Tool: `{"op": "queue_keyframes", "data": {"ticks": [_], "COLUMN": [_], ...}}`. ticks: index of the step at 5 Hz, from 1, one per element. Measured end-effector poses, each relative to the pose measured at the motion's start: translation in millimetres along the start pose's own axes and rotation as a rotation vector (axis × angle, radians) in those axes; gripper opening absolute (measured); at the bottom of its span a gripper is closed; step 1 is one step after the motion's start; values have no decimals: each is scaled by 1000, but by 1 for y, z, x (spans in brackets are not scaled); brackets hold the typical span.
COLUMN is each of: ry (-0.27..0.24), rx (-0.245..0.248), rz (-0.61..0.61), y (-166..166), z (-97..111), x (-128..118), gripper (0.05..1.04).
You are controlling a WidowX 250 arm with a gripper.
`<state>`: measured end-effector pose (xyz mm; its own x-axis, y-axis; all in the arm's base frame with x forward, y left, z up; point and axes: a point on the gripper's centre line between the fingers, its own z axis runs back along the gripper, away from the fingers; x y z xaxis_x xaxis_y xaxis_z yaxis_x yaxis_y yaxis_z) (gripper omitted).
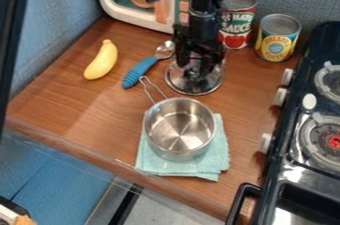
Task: Pick the silver lid and put it beside the blue spoon
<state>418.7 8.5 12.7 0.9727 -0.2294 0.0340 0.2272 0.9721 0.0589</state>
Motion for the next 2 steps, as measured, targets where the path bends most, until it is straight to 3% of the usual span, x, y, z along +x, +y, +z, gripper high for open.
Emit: {"op": "queue_keyframes", "data": {"ticks": [1,2], "ry": [-64,-77], "rx": [14,2], "rz": [49,105], "y": [7,15], "z": [42,62], "x": [-3,-18], "gripper": [1005,1000]}}
